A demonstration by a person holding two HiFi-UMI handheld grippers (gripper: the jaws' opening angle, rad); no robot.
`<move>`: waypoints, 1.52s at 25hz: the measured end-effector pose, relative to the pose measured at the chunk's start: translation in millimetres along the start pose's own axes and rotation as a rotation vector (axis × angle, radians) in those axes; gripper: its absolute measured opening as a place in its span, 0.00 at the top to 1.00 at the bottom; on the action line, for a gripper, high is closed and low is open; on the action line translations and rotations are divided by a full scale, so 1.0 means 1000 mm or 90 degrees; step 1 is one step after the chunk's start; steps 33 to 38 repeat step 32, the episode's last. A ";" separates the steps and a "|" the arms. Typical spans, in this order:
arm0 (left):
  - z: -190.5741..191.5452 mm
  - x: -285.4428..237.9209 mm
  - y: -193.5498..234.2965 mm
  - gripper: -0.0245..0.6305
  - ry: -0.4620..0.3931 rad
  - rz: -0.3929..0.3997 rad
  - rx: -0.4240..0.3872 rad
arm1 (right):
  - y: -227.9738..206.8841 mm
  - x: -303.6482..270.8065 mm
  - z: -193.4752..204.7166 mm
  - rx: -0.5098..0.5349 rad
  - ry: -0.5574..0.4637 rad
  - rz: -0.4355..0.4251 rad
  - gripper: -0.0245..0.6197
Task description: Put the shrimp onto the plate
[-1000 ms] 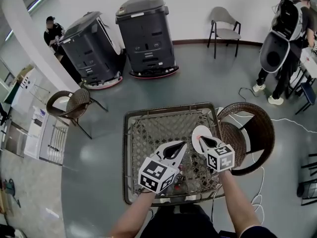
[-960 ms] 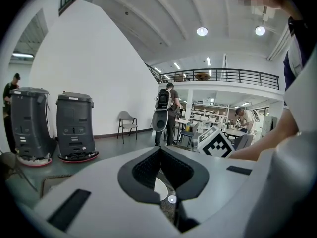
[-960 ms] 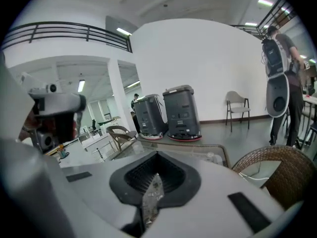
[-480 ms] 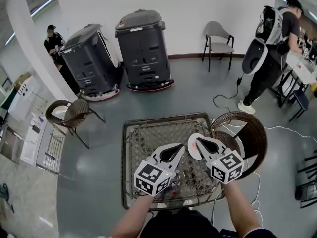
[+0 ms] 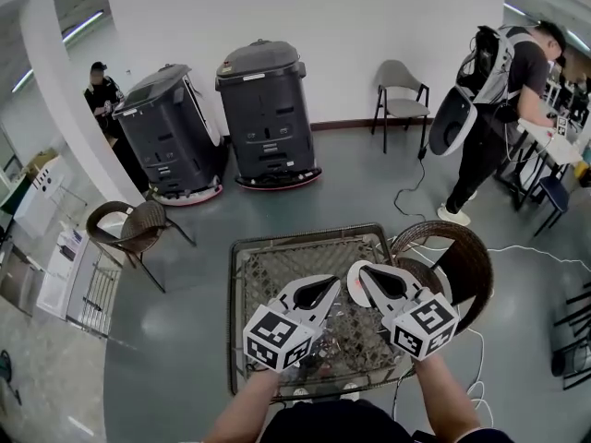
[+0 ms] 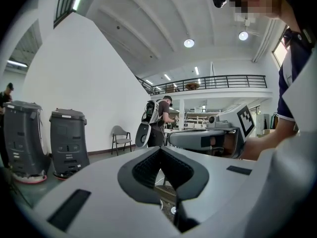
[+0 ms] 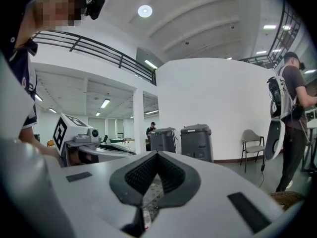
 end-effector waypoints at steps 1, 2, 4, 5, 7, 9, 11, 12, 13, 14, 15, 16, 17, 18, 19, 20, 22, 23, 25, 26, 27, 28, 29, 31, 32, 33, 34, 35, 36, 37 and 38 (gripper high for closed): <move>-0.001 0.002 -0.002 0.95 -0.003 0.001 -0.002 | 0.003 0.002 -0.002 0.002 -0.004 -0.002 0.96; -0.002 0.003 -0.004 0.95 -0.005 0.003 -0.003 | 0.005 0.005 -0.003 0.004 -0.007 -0.002 0.96; -0.002 0.006 -0.007 0.95 -0.008 0.006 -0.004 | 0.009 0.009 -0.005 0.004 -0.012 0.001 0.96; -0.002 0.008 -0.008 0.95 -0.008 0.007 -0.004 | 0.010 0.010 -0.005 0.002 -0.014 0.000 0.96; -0.001 0.012 -0.008 0.95 -0.008 0.007 -0.003 | 0.013 0.010 -0.004 -0.001 -0.015 0.001 0.96; -0.002 0.012 -0.009 0.95 -0.008 0.008 -0.003 | 0.014 0.013 -0.005 0.000 -0.013 0.002 0.96; -0.004 0.012 -0.011 0.95 -0.009 0.010 -0.004 | 0.015 0.016 -0.006 0.002 -0.011 0.002 0.96; -0.004 0.013 -0.012 0.95 -0.010 0.011 -0.004 | 0.015 0.017 -0.007 0.002 -0.010 0.004 0.96; -0.005 0.014 -0.013 0.95 -0.009 0.011 -0.005 | 0.016 0.018 -0.007 0.002 -0.010 0.005 0.96; -0.006 0.014 -0.013 0.95 -0.009 0.012 -0.005 | 0.016 0.019 -0.007 0.001 -0.010 0.005 0.96; -0.006 0.014 -0.014 0.95 -0.008 0.013 -0.006 | 0.017 0.020 -0.007 0.000 -0.011 0.006 0.96; -0.006 0.015 -0.015 0.95 -0.007 0.014 -0.007 | 0.017 0.020 -0.007 0.000 -0.012 0.007 0.96; -0.006 0.015 -0.015 0.95 -0.006 0.015 -0.007 | 0.018 0.021 -0.007 0.000 -0.014 0.007 0.96; -0.005 0.016 -0.016 0.95 -0.005 0.016 -0.008 | 0.019 0.022 -0.007 0.000 -0.014 0.007 0.96; -0.004 0.017 -0.016 0.95 -0.004 0.016 -0.008 | 0.020 0.022 -0.006 0.000 -0.014 0.008 0.96; -0.004 0.018 -0.016 0.95 -0.003 0.016 -0.008 | 0.021 0.023 -0.006 0.000 -0.013 0.010 0.96; -0.004 0.020 -0.016 0.95 -0.002 0.015 -0.008 | 0.022 0.023 -0.005 0.000 -0.011 0.012 0.96; -0.004 0.021 -0.016 0.95 -0.002 0.014 -0.008 | 0.023 0.023 -0.005 0.000 -0.011 0.012 0.96; -0.003 0.022 -0.017 0.95 -0.002 0.015 -0.008 | 0.023 0.024 -0.004 -0.001 -0.009 0.014 0.96; -0.003 0.022 -0.017 0.95 -0.002 0.015 -0.007 | 0.023 0.024 -0.003 -0.002 -0.008 0.015 0.96; -0.002 0.022 -0.018 0.95 -0.002 0.015 -0.007 | 0.024 0.024 -0.003 -0.001 -0.008 0.016 0.96; -0.002 0.022 -0.017 0.95 -0.003 0.016 -0.007 | 0.024 0.024 -0.002 0.000 -0.008 0.015 0.96; -0.001 0.023 -0.017 0.95 -0.003 0.016 -0.007 | 0.024 0.024 -0.002 0.000 -0.008 0.015 0.96; 0.000 0.022 -0.017 0.95 -0.003 0.016 -0.007 | 0.024 0.023 -0.001 0.002 -0.007 0.015 0.96; 0.000 0.022 -0.016 0.95 -0.003 0.016 -0.006 | 0.024 0.023 -0.001 0.002 -0.006 0.015 0.96; 0.000 0.022 -0.016 0.95 -0.003 0.016 -0.006 | 0.024 0.023 -0.001 0.002 -0.006 0.015 0.96; 0.000 0.022 -0.016 0.95 -0.003 0.016 -0.006 | 0.024 0.023 -0.001 0.002 -0.006 0.015 0.96; 0.000 0.022 -0.016 0.95 -0.003 0.016 -0.006 | 0.024 0.023 -0.001 0.002 -0.006 0.015 0.96; 0.000 0.022 -0.016 0.95 -0.003 0.016 -0.006 | 0.024 0.023 -0.001 0.002 -0.006 0.015 0.96; 0.000 0.022 -0.016 0.95 -0.003 0.016 -0.006 | 0.024 0.023 -0.001 0.002 -0.006 0.015 0.96; 0.000 0.022 -0.016 0.95 -0.003 0.016 -0.006 | 0.024 0.023 -0.001 0.002 -0.006 0.015 0.96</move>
Point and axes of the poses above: the fingertips, and each gripper's own axes: x backward along the fingers, y to its left, z out of its underside, the point moved 4 cm from there along x, backward along the fingers, and after that the axes turned 6 degrees about -x, right-handed, at the moved point
